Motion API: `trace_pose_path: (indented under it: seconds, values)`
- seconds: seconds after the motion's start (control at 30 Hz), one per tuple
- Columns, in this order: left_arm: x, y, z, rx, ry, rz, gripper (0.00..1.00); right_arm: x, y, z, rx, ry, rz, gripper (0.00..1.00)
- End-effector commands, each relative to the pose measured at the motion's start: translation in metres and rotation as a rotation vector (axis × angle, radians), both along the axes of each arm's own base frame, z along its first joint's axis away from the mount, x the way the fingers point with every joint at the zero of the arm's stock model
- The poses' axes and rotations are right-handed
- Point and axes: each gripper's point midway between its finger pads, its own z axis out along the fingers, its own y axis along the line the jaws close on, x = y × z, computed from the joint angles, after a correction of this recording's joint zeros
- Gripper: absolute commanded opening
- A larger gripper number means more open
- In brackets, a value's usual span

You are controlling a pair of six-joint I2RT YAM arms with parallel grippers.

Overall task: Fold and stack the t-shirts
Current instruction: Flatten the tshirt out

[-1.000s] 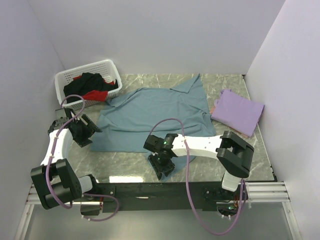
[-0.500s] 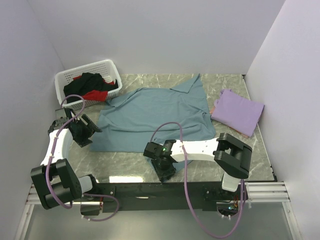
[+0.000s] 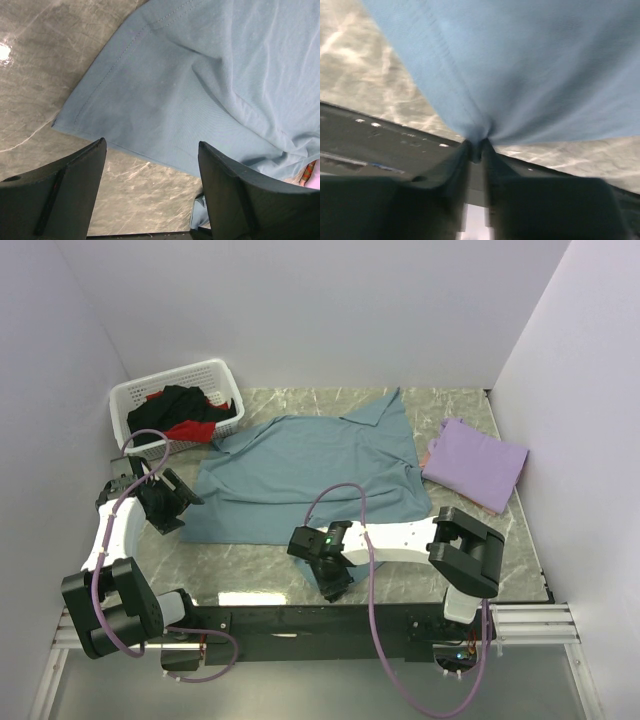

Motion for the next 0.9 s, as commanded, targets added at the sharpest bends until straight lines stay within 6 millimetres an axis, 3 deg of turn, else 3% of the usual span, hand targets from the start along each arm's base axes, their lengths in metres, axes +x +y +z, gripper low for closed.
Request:
trace_pose_path:
  seconds: [0.0, 0.1, 0.2, 0.33, 0.47, 0.57, 0.63, 0.77, 0.87]
  values:
    - [0.004, 0.004, 0.005, 0.013, -0.032, 0.017, 0.79, -0.001, -0.029, -0.032, -0.130, -0.018, -0.028, 0.16]
    - [0.004, 0.008, 0.005, 0.033, -0.032, 0.043, 0.78, 0.007, -0.040, -0.031, -0.153, -0.038, -0.061, 0.00]
    - [0.004, 0.011, 0.005, 0.050, -0.030, 0.059, 0.78, 0.011, -0.051, -0.026, -0.147, -0.031, -0.095, 0.00]
    - [0.002, 0.014, 0.005, 0.090, -0.018, 0.087, 0.75, 0.025, -0.062, -0.003, -0.118, -0.069, -0.135, 0.00]
    - [0.002, 0.025, 0.001, 0.217, 0.015, 0.153, 0.71, 0.042, -0.090, 0.013, -0.144, -0.084, -0.224, 0.00]
    - [0.002, 0.022, -0.001, 0.213, 0.023, 0.153, 0.70, 0.053, -0.109, 0.022, -0.135, -0.099, -0.305, 0.00]
    - [0.000, 0.031, -0.004, 0.250, 0.038, 0.199, 0.69, 0.059, -0.115, 0.030, -0.106, -0.115, -0.325, 0.00]
    - [-0.006, 0.043, -0.014, 0.295, 0.059, 0.291, 0.64, 0.064, -0.128, 0.034, -0.096, -0.116, -0.344, 0.00]
    - [-0.009, 0.039, -0.025, 0.268, 0.079, 0.307, 0.62, 0.066, -0.133, 0.035, -0.077, -0.117, -0.349, 0.00]
